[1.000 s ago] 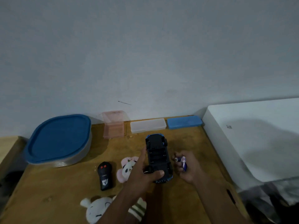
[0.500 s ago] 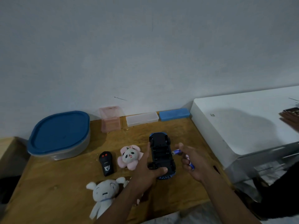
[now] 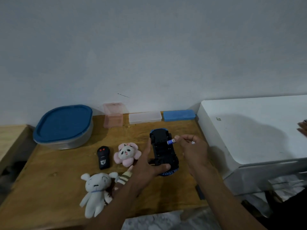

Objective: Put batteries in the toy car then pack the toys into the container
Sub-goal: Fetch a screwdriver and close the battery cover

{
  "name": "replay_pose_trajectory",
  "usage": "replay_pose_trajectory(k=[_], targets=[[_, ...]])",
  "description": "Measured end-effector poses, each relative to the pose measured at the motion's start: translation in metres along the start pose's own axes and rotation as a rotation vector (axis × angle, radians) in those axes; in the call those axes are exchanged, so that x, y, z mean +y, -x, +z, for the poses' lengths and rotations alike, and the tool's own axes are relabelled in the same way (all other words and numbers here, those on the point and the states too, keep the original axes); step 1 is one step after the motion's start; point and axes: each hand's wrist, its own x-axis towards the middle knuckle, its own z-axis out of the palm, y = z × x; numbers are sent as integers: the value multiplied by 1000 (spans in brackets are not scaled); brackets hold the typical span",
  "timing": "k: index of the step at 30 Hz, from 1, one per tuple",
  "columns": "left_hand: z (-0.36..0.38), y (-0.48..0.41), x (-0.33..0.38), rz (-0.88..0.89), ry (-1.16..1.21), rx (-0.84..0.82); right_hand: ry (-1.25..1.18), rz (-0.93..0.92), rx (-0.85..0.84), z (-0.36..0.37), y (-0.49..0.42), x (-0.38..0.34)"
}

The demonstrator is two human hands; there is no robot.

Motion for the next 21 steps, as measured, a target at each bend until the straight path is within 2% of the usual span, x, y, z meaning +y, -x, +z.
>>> replay_pose_trajectory(k=[8, 21], targets=[[11, 13, 1, -26, -56, 15, 176, -151, -20, 0, 5, 24], [-28, 9, 19, -37, -87, -23, 411, -203, 88, 41, 22, 18]])
